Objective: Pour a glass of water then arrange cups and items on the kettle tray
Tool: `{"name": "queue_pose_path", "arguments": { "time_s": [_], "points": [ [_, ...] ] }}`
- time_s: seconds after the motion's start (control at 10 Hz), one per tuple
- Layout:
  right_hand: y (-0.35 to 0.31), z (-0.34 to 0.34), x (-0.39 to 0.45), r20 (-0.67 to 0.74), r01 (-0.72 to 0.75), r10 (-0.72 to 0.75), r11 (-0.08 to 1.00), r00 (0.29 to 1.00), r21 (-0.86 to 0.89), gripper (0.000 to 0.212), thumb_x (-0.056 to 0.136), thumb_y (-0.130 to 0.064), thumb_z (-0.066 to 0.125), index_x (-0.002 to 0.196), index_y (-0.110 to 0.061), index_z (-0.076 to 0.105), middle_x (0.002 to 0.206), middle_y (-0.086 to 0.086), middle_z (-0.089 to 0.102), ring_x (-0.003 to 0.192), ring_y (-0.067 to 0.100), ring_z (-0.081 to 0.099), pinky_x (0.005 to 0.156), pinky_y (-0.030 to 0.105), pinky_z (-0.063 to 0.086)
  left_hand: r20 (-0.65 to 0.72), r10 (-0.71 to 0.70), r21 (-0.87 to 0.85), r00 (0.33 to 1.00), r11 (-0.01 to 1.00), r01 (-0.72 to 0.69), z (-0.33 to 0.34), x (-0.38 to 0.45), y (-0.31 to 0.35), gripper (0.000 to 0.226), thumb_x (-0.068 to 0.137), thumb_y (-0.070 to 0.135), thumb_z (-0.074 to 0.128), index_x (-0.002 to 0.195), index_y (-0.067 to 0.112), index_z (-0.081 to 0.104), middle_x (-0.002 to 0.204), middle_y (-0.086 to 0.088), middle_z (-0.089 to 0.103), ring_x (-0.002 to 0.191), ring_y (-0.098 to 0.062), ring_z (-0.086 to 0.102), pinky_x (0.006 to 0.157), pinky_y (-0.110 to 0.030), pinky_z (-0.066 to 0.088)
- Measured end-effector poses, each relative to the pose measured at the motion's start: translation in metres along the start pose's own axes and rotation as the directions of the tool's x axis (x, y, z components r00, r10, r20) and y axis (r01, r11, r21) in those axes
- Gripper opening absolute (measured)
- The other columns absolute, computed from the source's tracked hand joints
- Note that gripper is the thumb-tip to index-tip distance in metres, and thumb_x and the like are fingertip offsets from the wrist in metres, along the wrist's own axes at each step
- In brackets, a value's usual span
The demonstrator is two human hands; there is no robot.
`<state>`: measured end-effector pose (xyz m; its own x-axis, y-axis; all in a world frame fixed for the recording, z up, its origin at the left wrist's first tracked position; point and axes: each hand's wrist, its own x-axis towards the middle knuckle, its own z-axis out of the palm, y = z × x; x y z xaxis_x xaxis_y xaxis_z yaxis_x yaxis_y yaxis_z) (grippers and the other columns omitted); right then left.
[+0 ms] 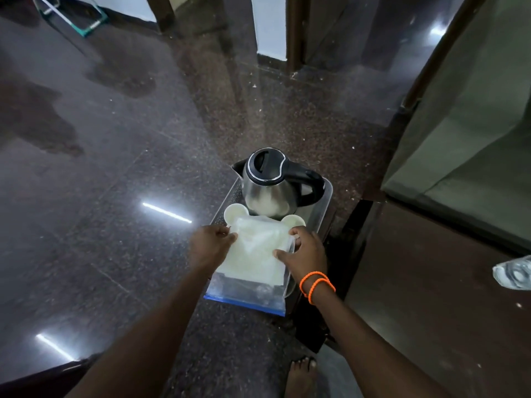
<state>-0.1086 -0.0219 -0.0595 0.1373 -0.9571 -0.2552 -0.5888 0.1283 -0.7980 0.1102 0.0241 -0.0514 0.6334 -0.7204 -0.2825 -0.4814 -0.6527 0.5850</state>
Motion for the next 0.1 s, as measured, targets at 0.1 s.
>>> {"name": "queue_pose_path", "arguments": {
  "time_s": [0.1],
  "points": [
    [-0.0032, -0.0044, -0.0004, -0.022, 0.022, -0.023, 1.000, 1.000, -0.021, 0.052, 0.061, -0.031, 0.091, 0.107, -0.026, 0.065, 0.107, -0.001, 0.050, 0.089, 0.017, 0.058, 0.075, 0.027, 0.047, -0.050, -0.004, 0.028, 0.999, 1.000, 0.005, 0.0046, -0.0007, 0.0003, 0.033, 0.080, 0.034, 0.083, 0.109, 0.019, 0.080, 0.096, -0.002, 0.082, 0.085, -0.018, 0.075, 0.078, -0.023, 0.050]
  ]
}}
